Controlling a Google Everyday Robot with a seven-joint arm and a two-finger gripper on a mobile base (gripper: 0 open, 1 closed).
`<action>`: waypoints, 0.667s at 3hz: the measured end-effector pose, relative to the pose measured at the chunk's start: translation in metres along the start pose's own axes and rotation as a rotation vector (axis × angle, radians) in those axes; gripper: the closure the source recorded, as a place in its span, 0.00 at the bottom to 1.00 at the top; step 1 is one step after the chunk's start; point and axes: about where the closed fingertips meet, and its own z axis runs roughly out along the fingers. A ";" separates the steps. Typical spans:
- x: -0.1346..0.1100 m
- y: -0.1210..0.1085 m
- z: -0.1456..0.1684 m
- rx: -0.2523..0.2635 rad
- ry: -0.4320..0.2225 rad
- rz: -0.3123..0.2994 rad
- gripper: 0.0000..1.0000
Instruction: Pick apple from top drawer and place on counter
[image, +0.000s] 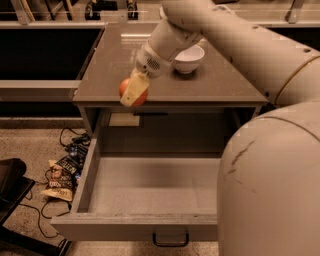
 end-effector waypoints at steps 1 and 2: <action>-0.031 -0.014 -0.049 0.028 -0.035 -0.014 1.00; -0.066 -0.032 -0.095 0.118 -0.113 -0.041 1.00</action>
Offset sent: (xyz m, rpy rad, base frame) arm 0.0756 -0.0171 0.1967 0.1882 -0.2745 -0.1083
